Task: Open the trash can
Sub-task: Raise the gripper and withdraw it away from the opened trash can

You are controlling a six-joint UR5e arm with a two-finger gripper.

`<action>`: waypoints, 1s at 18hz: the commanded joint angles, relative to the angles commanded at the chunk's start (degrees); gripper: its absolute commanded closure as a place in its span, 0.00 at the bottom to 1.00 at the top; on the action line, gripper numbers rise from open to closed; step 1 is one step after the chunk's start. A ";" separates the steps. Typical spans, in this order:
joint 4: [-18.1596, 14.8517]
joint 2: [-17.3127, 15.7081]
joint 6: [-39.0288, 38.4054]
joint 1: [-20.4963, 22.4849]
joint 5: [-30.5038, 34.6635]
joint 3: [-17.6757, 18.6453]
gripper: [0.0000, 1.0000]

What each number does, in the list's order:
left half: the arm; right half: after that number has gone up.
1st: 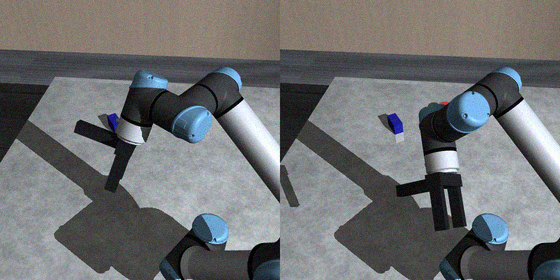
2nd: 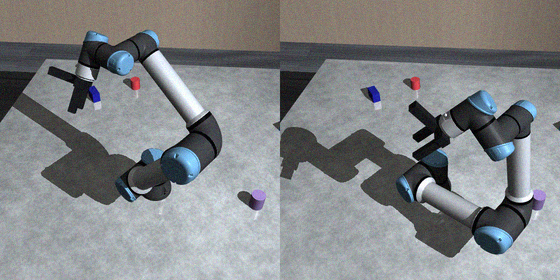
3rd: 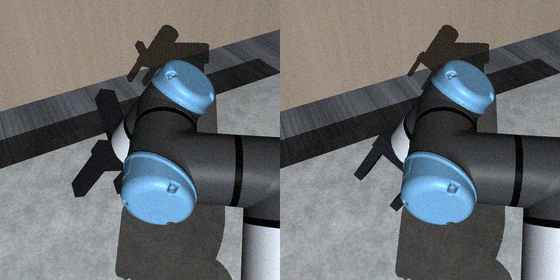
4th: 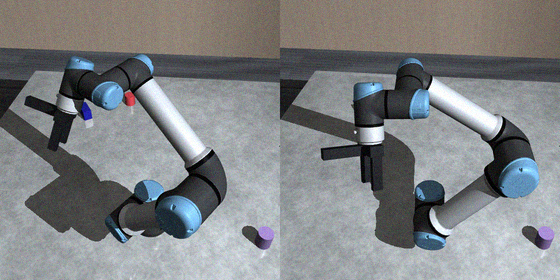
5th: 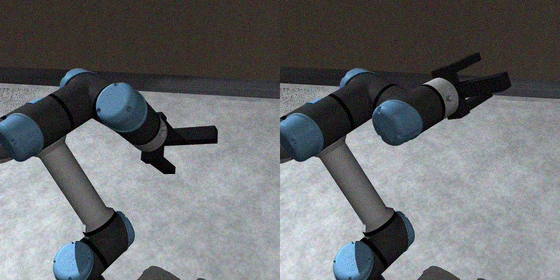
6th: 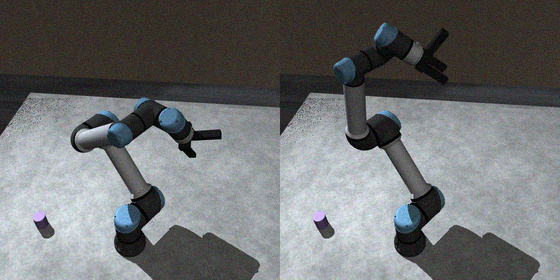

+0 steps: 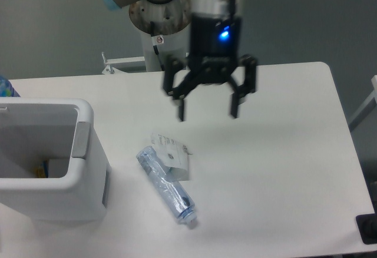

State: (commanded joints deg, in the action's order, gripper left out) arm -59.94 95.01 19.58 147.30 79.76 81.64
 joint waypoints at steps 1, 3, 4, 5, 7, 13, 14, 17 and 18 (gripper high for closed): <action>-0.70 -0.26 1.94 0.26 3.96 0.88 0.00; -1.58 -0.35 7.03 0.79 7.59 2.20 0.00; -2.02 -0.53 10.27 0.88 7.69 2.46 0.00; -2.37 -0.70 13.61 1.31 8.38 2.82 0.00; -3.34 -1.31 20.12 2.63 11.71 4.30 0.00; -4.31 -2.55 36.48 5.36 15.42 6.95 0.00; -4.22 -2.55 37.19 5.71 15.42 6.95 0.00; -4.22 -2.72 37.73 6.85 15.34 6.86 0.00; -4.22 -2.73 37.73 6.94 15.33 6.77 0.00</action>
State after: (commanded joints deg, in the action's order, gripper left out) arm -64.16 92.29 57.30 154.25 95.10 88.42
